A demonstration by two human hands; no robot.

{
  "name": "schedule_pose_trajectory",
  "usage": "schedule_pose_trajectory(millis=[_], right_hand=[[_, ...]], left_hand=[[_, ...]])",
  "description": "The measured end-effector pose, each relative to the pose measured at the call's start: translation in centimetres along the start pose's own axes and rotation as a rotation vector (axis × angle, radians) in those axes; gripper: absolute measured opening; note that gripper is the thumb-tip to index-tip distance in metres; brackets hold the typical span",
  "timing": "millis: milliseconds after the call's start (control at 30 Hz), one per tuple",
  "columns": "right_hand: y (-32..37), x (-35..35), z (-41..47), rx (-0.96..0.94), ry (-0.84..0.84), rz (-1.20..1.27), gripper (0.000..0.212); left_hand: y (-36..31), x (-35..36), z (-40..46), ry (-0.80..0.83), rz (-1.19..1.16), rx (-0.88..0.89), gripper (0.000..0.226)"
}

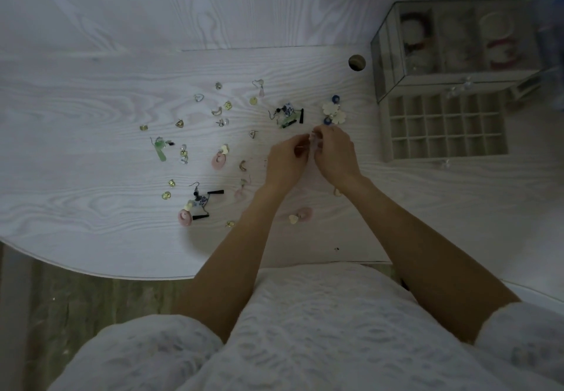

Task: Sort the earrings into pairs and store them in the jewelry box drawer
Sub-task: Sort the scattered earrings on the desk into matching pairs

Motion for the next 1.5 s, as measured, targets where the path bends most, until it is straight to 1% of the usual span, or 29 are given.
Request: schedule_pose_trajectory(millis=[100, 167, 233, 300, 367, 433, 533, 633, 767, 833, 900, 967, 1100, 1233, 1367, 1433, 1500], right_hand=[[-0.1, -0.5, -0.2, -0.028, 0.008, -0.010, 0.034], [0.0, -1.3, -0.4, -0.090, -0.027, -0.015, 0.037], [0.4, -2.2, -0.1, -0.165, -0.049, -0.035, 0.037], [1.1, -2.6, 1.0, -0.239, -0.027, -0.068, 0.035], [1.8, -2.7, 2.7, -0.279, 0.003, -0.102, 0.033], [2.6, -2.5, 4.7, -0.293, 0.028, -0.148, 0.031], [3.5, -1.6, 7.3, -0.275, 0.117, -0.193, 0.031], [3.9, -1.0, 8.9, -0.264, 0.177, -0.201, 0.029], [4.3, -0.9, 9.6, -0.230, 0.187, -0.185, 0.017], [4.2, -1.1, 9.7, -0.204, 0.196, -0.153, 0.017], [3.9, -1.4, 10.0, -0.176, 0.176, -0.125, 0.020], [3.5, -1.8, 10.4, -0.146, 0.134, -0.117, 0.020], [2.6, -2.4, 10.7, -0.120, 0.076, -0.090, 0.017], [2.5, -2.1, 10.4, -0.149, 0.092, -0.090, 0.019], [2.8, -1.5, 9.5, -0.200, 0.139, -0.132, 0.027], [2.9, -1.0, 8.9, -0.237, 0.191, -0.158, 0.032], [3.0, -0.2, 8.1, -0.281, 0.215, -0.164, 0.029]], left_hand=[[0.5, -0.9, -0.8, 0.052, -0.030, 0.005, 0.034], [0.9, -2.0, -1.6, 0.042, 0.019, 0.056, 0.034], [1.5, -3.6, -2.7, -0.047, 0.146, 0.157, 0.032], [2.6, -5.6, -3.9, -0.197, 0.306, 0.200, 0.028], [4.1, -7.1, -4.7, -0.312, 0.408, 0.131, 0.027], [5.4, -7.8, -5.0, -0.350, 0.479, 0.057, 0.029], [6.2, -7.3, -4.8, -0.322, 0.514, 0.031, 0.032], [5.0, -5.7, -3.6, -0.265, 0.509, 0.095, 0.034], [2.8, -3.6, -0.8, -0.126, 0.561, 0.179, 0.046], [2.4, -2.9, 0.2, -0.069, 0.609, 0.181, 0.049], [2.5, -2.7, 0.6, -0.051, 0.646, 0.152, 0.048], [2.8, -3.0, 0.2, -0.089, 0.668, 0.135, 0.045], [3.6, -4.1, -0.8, -0.170, 0.649, 0.103, 0.040], [4.1, -4.9, -1.4, -0.204, 0.646, 0.070, 0.036], [4.3, -5.8, -1.9, -0.242, 0.502, 0.084, 0.033], [4.8, -6.6, -3.0, -0.307, 0.427, 0.080, 0.032], [5.5, -7.4, -4.7, -0.380, 0.316, 0.028, 0.029]])
Point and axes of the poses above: each hand's wrist, its own z-axis towards the middle knuckle, its own x-axis out of the palm, y = z × x, the point moved 2 cm from there along z, towards the middle knuckle, and after that the axes turned 9 degrees about y, right-handed, at the moved point
